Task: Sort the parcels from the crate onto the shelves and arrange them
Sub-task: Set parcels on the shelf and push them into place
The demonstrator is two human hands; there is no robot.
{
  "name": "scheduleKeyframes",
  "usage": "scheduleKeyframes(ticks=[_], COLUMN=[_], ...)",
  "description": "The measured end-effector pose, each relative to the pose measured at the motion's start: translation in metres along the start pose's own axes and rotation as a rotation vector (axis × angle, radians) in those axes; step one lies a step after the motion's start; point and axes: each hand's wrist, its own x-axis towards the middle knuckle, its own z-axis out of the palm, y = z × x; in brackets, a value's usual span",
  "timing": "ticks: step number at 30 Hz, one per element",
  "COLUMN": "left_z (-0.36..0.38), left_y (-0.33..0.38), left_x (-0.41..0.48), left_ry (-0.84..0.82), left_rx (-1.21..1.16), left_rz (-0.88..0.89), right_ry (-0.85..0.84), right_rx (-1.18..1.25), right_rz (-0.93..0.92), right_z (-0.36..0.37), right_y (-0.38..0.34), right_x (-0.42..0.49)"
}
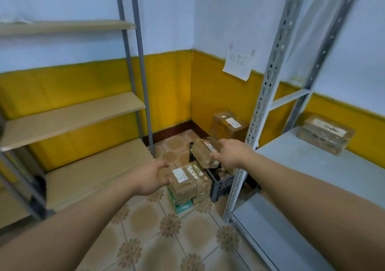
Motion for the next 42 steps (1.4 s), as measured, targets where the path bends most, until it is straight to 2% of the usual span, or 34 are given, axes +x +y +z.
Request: scheduleKeyframes(ticks=[12,19,21,28,34,42], left_z=[-0.020,-0.042,-0.047,-0.046,-0.023,0.060], left_y=[-0.064,-0.101,-0.112,-0.144,-0.185,-0.241], left_x=[0.205,0.314,0.346,0.481,0.573,0.653], left_ry=[-0.159,-0.263,-0.306,-0.508,-0.632,-0.806], left_rx=[0.097,0.096,0.126,0.212,0.306,0.360], left_rz=[0.013,-0.012,0.008,0.190,0.262,0.222], right_ry=[-0.111,-0.306,-0.303,-0.252,-0.306,-0.360], right_rx=[0.146,0.208,0.193,0.369,0.550,0.738], right_rz=[0.105,0.218,0.244,0.453,0.720,0.883], right_z=[0.031,0.049,0.054,0.104,0.148,0.250], right_y=[-0.004,0.008,0.018,0.030,-0.008,-0.021], right_x=[0.209,0.318,0.340,0.398,0.417,0.449])
